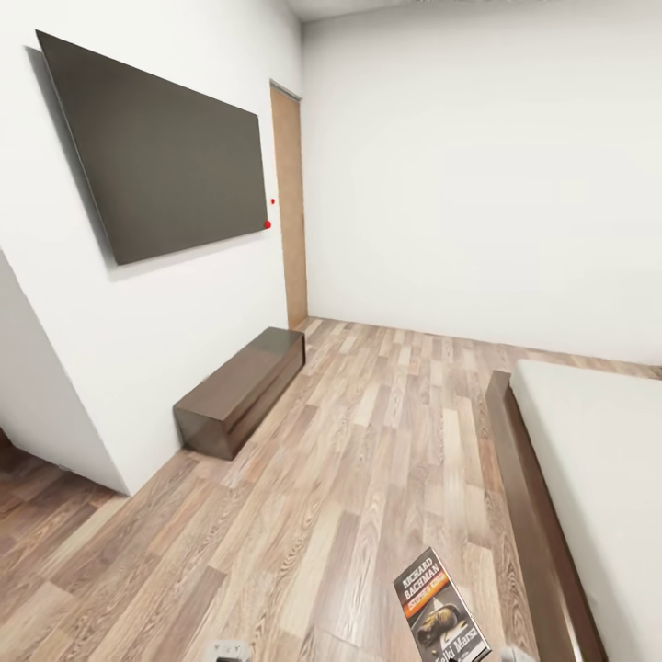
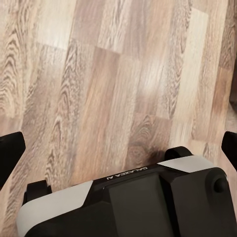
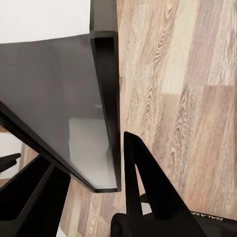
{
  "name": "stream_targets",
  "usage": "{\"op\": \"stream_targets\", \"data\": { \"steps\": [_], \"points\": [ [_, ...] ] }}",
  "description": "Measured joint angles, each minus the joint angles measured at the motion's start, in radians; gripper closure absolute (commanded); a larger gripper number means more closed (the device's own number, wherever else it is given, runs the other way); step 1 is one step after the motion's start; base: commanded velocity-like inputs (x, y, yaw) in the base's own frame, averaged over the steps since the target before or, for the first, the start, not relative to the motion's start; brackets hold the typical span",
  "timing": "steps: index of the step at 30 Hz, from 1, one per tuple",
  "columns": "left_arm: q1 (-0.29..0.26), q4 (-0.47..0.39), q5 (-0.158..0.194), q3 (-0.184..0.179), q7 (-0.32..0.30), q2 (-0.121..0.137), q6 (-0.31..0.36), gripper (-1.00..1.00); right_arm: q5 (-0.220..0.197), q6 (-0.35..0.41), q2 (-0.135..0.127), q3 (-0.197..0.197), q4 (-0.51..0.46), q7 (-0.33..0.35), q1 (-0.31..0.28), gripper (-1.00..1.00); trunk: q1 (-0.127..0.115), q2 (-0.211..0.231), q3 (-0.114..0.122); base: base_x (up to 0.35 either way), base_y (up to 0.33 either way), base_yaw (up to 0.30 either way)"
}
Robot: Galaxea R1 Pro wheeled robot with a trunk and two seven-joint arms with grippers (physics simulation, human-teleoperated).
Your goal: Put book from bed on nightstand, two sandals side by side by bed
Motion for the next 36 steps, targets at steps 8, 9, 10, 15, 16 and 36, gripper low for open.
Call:
{"op": "stream_targets", "data": {
  "steps": [8,9,10,15,16,36],
  "points": [
    [0.0,0.0,0.0,0.0,0.0,0.0,0.0,-1.0,0.0,0.0,0.0,0.0,0.0,0.0,0.0,1.0,0.0,0.0,0.0,0.0,0.0,-0.3],
    [0.0,0.0,0.0,0.0,0.0,0.0,0.0,-1.0,0.0,0.0,0.0,0.0,0.0,0.0,0.0,1.0,0.0,0.0,0.0,0.0,0.0,-0.3],
    [0.0,0.0,0.0,0.0,0.0,0.0,0.0,-1.0,0.0,0.0,0.0,0.0,0.0,0.0,0.0,1.0,0.0,0.0,0.0,0.0,0.0,-0.3],
    [0.0,0.0,0.0,0.0,0.0,0.0,0.0,-1.0,0.0,0.0,0.0,0.0,0.001,0.0,0.0,1.0,0.0,0.0,0.0,0.0,0.0,-0.3],
    [0.0,0.0,0.0,0.0,0.0,0.0,0.0,-1.0,0.0,0.0,0.0,0.0,0.0,0.0,0.0,1.0,0.0,0.0,0.0,0.0,0.0,-0.3],
    [0.0,0.0,0.0,0.0,0.0,0.0,0.0,-1.0,0.0,0.0,0.0,-0.001,0.0,0.0,0.001,1.0,0.0,0.0,0.0,0.0,0.0,-0.287]
  ]
}}
